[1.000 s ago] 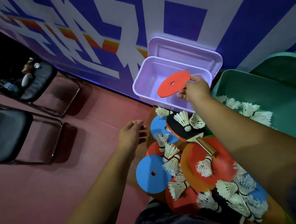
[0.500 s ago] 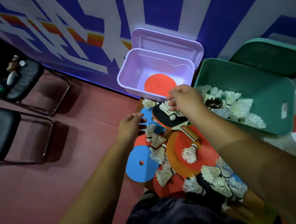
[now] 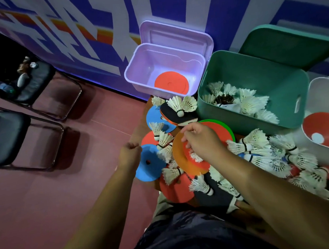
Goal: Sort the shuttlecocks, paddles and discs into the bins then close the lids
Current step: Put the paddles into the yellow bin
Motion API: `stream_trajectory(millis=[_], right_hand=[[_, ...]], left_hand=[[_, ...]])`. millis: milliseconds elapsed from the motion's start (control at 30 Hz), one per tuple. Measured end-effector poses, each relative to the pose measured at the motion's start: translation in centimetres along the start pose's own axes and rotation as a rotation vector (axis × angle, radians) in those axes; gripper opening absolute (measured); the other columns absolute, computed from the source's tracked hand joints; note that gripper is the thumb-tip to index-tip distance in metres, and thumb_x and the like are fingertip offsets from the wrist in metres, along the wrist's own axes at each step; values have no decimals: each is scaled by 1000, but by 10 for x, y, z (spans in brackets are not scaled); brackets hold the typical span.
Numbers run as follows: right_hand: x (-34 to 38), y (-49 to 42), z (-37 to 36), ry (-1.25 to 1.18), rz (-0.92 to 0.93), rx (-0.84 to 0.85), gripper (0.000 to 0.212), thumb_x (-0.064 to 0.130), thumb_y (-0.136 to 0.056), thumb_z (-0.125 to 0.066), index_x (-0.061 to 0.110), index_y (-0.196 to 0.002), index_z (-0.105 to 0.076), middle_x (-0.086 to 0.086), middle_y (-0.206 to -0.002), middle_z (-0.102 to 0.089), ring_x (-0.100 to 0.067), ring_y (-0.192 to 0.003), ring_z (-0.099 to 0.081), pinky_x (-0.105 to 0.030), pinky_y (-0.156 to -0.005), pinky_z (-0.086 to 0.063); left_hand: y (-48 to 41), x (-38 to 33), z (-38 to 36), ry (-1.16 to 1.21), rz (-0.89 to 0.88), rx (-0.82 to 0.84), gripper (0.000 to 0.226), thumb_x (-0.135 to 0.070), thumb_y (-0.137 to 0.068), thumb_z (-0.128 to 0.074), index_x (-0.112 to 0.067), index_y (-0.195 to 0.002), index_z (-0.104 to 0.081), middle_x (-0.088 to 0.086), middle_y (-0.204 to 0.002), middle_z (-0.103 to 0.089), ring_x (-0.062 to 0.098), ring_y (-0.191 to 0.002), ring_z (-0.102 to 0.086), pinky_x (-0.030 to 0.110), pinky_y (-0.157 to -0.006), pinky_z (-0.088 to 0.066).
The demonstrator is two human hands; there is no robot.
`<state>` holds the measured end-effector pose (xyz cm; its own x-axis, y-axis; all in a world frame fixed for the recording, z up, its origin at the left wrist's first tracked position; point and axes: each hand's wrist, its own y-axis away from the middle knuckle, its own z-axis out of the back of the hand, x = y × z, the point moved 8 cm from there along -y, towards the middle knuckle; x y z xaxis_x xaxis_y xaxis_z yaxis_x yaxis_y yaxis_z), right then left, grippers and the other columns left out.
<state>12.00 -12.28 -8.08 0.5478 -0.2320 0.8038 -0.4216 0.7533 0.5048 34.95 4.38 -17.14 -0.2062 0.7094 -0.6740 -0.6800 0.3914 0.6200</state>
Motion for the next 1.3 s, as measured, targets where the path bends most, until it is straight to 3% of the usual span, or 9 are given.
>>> stream_trajectory(millis=[200,267,367,500,600,867,1100,1200,1300], right_hand=[[-26,15,-15,104,-5,96,23,17,-100,-52,30,-96,-71,6,-86,-76,-10,-67,-68,-38,-66,-59],[-29,18,-16,142,4,111,23,17,-101,-52,30,-98,-70,6,-88,-76,-13,-70,-70,-36,-66,-57],[-34,19,-10,199,12,88,23,17,-101,-53,31,-97,-70,5,-88,-76,-22,-75,-72,-37,-63,-57],[-41,17,10,333,32,-2,16,20,-100,-57,29,-105,-69,7,-101,-73,-19,-81,-70,-39,-72,-60],[-39,15,26,484,132,-126,14,21,-99,-63,22,-113,-64,1,-117,-63,-20,-93,-66,-42,-82,-58],[-48,-5,43,521,51,-203,44,28,-98,-68,11,-136,-55,-10,-137,-52,-27,-112,-58,-36,-88,-47],[-49,-39,33,456,-62,-165,51,45,-97,-71,6,-128,-60,-8,-105,-70,-31,-94,-68,-37,-74,-53],[-50,-54,27,522,-106,-130,43,45,-94,-73,6,-105,-60,-1,-73,-56,-21,-61,-55,-30,-49,-32],[-49,-59,19,521,-135,-56,32,41,-100,-61,10,-89,-59,-4,-70,-52,-26,-59,-51,-30,-49,-28]], left_hand=[[16,22,9,-136,31,-63,15,-8,-92,-64,-22,-97,-62,-3,-80,-58,20,-77,-56,31,-76,-46],[20,23,9,-128,26,-73,18,-9,-92,-65,-18,-107,-63,-1,-83,-60,20,-77,-57,30,-71,-46],[29,13,-5,-101,-50,3,8,-8,-90,-62,-16,-90,-62,2,-71,-54,17,-61,-48,31,-64,-39],[47,-6,-39,-137,-167,159,4,-19,-84,-57,-20,-86,-54,5,-80,-56,20,-74,-52,39,-71,-43],[51,-12,-58,-151,-176,198,6,-24,-89,-62,-20,-93,-64,-1,-92,-72,24,-86,-68,44,-80,-56],[59,-40,-77,-89,-182,223,10,-23,-96,-63,-20,-105,-66,2,-98,-73,30,-97,-71,48,-85,-58],[56,-39,-69,-63,-149,234,9,-19,-100,-62,-16,-108,-65,11,-106,-73,24,-91,-74,40,-77,-57],[59,-31,-63,-55,-120,249,12,-19,-102,-61,-14,-111,-65,11,-108,-73,19,-87,-74,39,-77,-58],[61,-24,-55,-54,-94,261,14,-18,-102,-60,-12,-113,-66,10,-110,-74,18,-87,-74,38,-77,-58]])
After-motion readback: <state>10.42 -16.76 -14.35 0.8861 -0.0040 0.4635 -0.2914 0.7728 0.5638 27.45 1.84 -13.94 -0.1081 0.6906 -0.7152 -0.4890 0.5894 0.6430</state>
